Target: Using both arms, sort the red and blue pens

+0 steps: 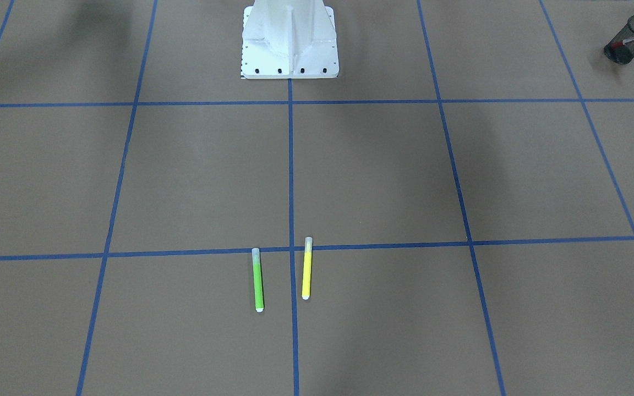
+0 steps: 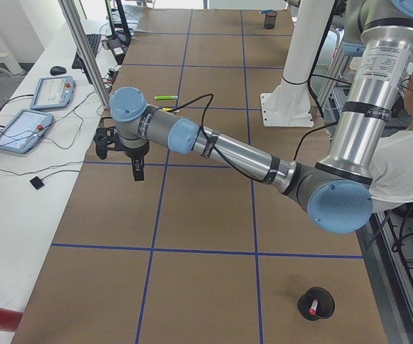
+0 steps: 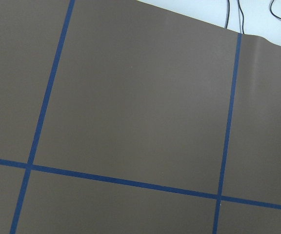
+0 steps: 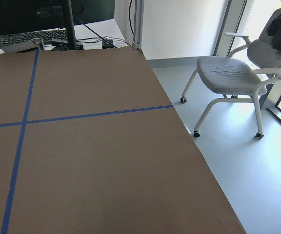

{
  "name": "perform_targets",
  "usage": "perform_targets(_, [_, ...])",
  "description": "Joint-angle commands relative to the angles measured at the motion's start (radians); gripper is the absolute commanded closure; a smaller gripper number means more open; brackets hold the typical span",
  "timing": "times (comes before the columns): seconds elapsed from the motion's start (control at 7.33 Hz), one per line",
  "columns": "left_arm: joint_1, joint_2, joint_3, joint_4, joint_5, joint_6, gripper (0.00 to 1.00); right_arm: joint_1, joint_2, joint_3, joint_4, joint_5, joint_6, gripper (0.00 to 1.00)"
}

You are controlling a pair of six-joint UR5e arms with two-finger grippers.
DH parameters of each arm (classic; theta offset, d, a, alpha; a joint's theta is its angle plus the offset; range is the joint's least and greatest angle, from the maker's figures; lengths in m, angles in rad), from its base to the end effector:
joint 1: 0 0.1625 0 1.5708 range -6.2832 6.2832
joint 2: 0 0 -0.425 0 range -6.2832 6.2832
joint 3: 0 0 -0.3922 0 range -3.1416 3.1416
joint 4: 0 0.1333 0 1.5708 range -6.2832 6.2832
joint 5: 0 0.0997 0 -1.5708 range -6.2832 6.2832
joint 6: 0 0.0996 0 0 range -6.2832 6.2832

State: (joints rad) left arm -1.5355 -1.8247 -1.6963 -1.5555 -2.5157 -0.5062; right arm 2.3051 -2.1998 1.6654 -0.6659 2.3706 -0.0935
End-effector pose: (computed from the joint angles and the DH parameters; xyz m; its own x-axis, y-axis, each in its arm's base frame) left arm -0.0319 -0.5865 0.4476 0.5191 -0.1824 -0.8350 0.2501 0.9666 -0.0557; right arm 0.1836 -0.1111 0.7345 0.7466 0.2084 0.6318 -0.5573 0.7145 0.4229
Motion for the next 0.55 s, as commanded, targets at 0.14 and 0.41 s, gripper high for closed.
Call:
perform_targets(0.14, [0.0,0.004,-0.006,-0.002,0.002,0.002,0.0,-0.328,0.267,0.001,-0.283,-0.008,0.098,0.0])
perform_targets(0.41, [0.009,0.001,-0.009,-0.006,0.014,0.034,0.0,-0.529,0.519,0.002,-0.565,-0.034,0.11,0.0])
